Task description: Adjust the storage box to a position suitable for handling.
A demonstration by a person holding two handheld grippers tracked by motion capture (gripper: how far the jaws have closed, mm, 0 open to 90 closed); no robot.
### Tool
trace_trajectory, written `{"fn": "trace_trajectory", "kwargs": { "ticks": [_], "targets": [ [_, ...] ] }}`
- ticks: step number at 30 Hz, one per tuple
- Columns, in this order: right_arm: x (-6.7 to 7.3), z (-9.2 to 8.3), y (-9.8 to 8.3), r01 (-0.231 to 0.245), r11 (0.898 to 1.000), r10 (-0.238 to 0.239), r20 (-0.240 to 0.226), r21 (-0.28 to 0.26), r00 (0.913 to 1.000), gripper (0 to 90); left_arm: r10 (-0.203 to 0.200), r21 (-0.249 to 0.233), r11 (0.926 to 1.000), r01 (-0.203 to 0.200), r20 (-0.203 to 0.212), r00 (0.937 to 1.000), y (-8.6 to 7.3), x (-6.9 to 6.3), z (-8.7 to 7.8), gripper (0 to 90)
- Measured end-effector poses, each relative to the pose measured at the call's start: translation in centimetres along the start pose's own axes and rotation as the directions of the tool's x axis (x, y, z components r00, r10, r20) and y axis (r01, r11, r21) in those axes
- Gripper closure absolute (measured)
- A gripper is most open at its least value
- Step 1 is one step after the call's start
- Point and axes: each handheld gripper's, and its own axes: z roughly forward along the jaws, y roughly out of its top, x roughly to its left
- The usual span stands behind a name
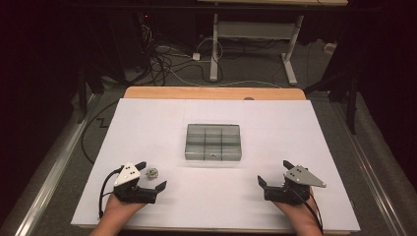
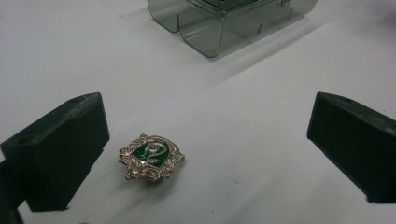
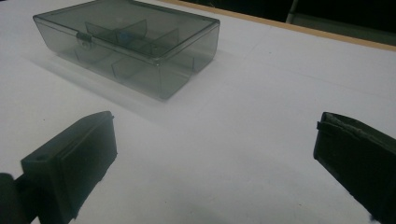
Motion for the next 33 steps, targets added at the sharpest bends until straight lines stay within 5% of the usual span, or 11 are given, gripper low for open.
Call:
{"fn": "trace_trajectory", "kwargs": {
  "ticks": [9,16,33],
  "targets": [
    [-0.25,0.15,0.16,-0.016,1.0,0.016,-0.031,-0.005,0.9994,0.1,-0.025,-0.002,0.9997,0.025,0.005,0.9997,0.03,0.21,0.05,0.0],
    [0.14,0.08,0.26,0.02,1.0,-0.02,-0.02,-0.015,0.9996,0.1,-0.043,-0.009,0.999,0.043,0.005,0.9991,0.05,0.48,-0.12,0.0],
    [0.11,-0.1,0.32,-0.023,1.0,0.022,-0.036,-0.02,0.9991,0.1,-0.073,-0.028,0.9969,0.074,0.03,0.9968,0.23,0.92,-0.38,0.1]
  ]
}}
